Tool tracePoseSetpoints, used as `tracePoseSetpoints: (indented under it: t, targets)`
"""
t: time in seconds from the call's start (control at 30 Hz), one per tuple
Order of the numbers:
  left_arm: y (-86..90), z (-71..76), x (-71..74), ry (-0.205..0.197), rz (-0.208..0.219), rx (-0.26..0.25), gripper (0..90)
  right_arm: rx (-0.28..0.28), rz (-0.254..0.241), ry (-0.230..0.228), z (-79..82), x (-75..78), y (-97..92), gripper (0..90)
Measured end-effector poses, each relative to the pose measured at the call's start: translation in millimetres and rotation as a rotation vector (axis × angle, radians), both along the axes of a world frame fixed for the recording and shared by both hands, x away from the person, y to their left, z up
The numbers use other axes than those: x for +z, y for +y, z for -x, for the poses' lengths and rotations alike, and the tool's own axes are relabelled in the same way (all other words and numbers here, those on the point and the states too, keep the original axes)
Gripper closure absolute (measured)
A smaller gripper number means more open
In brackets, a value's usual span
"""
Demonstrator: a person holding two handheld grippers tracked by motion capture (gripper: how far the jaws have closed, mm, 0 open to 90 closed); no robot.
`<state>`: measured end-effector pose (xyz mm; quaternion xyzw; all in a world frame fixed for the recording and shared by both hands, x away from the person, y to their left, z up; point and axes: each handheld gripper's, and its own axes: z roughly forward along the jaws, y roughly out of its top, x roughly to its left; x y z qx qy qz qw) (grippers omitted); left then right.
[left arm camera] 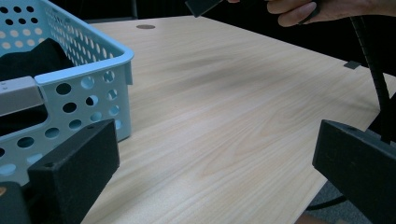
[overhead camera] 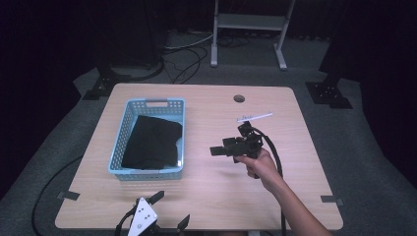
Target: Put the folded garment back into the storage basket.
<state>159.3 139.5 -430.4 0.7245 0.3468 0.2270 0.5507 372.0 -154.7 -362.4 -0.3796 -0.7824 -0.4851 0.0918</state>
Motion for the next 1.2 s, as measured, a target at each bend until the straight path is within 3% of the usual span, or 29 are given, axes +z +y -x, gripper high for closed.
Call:
tracePoseSetpoints:
  t: [0.5, 0.9, 1.2]
  targets:
    - [-0.4, 0.2, 0.0, 0.001, -0.002, -0.002, 0.0, -0.012, 0.032, 0.004, 4.6, -0.3, -14.1, 10.9]
    - [-1.5, 0.7, -0.1, 0.001, -0.003, -0.004, 0.0, -0.047, 0.032, 0.01, 11.4, -10.5, -31.9, 11.0]
    - [-2.3, 0.7, -0.2, 0.0, -0.006, -0.007, 0.0, -0.059, 0.04, -0.018, 15.5, -7.1, -39.2, 11.0]
